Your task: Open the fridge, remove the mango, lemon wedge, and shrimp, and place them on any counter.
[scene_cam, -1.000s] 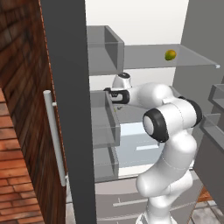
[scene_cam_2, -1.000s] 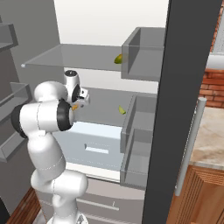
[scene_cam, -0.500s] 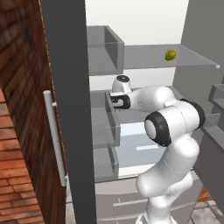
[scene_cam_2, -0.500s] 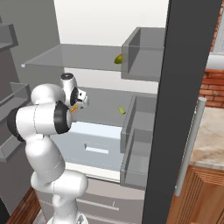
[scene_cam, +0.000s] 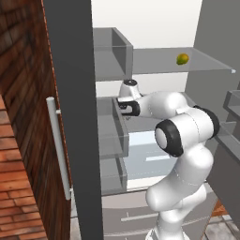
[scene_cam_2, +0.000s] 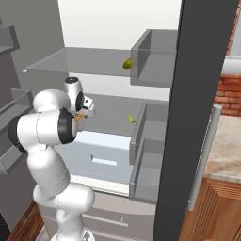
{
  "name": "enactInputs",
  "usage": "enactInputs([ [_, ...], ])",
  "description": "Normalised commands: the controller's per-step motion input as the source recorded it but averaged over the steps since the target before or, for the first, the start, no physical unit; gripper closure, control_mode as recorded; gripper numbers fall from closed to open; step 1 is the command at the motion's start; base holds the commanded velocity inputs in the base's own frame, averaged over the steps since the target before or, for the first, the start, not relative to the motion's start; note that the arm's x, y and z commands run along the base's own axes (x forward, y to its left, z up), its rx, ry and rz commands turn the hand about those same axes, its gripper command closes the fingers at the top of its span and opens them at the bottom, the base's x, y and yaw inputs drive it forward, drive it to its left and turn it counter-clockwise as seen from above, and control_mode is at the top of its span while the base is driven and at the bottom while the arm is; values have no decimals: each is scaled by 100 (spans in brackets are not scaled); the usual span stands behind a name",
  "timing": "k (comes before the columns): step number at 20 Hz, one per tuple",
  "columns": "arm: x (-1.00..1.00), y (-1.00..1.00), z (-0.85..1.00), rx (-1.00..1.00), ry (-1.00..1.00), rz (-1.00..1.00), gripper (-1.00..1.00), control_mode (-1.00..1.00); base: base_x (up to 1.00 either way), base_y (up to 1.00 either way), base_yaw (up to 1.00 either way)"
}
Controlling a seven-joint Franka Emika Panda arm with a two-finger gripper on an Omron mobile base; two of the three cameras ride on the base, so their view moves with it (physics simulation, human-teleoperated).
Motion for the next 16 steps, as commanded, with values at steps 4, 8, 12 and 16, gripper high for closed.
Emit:
enactInputs([
  [4, 0, 0, -46, 0, 12, -5, 100, -100, 0, 0, 0],
  [8, -20, 4, -93, 0, 12, -5, 100, -100, 0, 0, 0],
  [12, -39, 11, -100, 0, 6, -7, 100, -100, 0, 0, 0],
  [16, -59, 2, -94, 0, 0, -9, 100, -100, 0, 0, 0],
])
